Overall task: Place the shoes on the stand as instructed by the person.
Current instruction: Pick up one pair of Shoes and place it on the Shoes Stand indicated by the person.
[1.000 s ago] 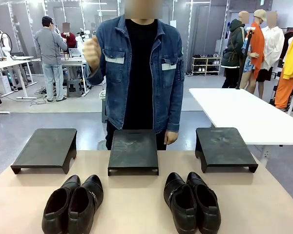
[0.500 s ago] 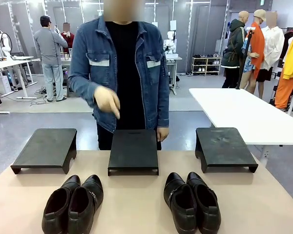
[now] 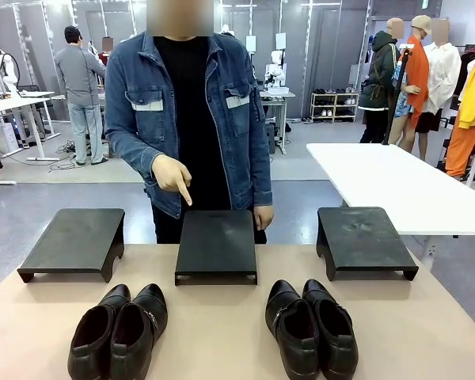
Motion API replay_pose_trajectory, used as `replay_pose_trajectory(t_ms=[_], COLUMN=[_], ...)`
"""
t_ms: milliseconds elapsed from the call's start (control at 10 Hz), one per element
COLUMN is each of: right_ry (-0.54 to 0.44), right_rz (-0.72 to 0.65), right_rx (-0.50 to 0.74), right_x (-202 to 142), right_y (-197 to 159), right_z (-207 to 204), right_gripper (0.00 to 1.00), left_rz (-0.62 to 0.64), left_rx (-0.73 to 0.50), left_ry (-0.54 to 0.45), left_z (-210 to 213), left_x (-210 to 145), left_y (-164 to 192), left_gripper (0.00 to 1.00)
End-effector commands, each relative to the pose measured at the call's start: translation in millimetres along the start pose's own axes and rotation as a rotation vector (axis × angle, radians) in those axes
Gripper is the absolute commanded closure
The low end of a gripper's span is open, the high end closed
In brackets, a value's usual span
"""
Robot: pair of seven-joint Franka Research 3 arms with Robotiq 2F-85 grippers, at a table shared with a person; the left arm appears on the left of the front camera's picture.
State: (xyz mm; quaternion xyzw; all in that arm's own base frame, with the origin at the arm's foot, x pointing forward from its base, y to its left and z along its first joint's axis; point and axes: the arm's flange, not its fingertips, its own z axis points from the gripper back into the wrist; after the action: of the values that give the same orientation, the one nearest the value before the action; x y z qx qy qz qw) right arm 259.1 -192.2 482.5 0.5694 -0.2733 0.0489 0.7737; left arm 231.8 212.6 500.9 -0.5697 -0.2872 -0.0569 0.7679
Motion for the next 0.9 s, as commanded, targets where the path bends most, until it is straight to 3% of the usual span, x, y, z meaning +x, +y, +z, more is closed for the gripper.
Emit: replay_pose_trajectory(t_ms=[0,300,500,800], right_ry=[-0.003,-0.003,-0.003,-0.003], right_rz=[0.017,0.017,0.017,0.017], right_rx=[0.005,0.005,0.005,0.005], right_x=[0.8,0.8,0.8,0.8], right_y=[0.3,0.3,0.3,0.3], right_z=[1.1,1.1,1.1,1.1], right_gripper=[0.00,0.00,0.00,0.00], left_rz=[-0.005,0.000,0.009,0.026], left_rx=[-0.007,0.000,0.114,0.281], left_ry=[0.014,0.000,0.047,0.236], left_z=[2.5,0.0,-33.8,-112.8], left_x=[-2.1,0.0,14.8,24.5], left_y=[0.8,0.0,-43.3,-119.4], left_gripper=[0.00,0.00,0.00,0.00])
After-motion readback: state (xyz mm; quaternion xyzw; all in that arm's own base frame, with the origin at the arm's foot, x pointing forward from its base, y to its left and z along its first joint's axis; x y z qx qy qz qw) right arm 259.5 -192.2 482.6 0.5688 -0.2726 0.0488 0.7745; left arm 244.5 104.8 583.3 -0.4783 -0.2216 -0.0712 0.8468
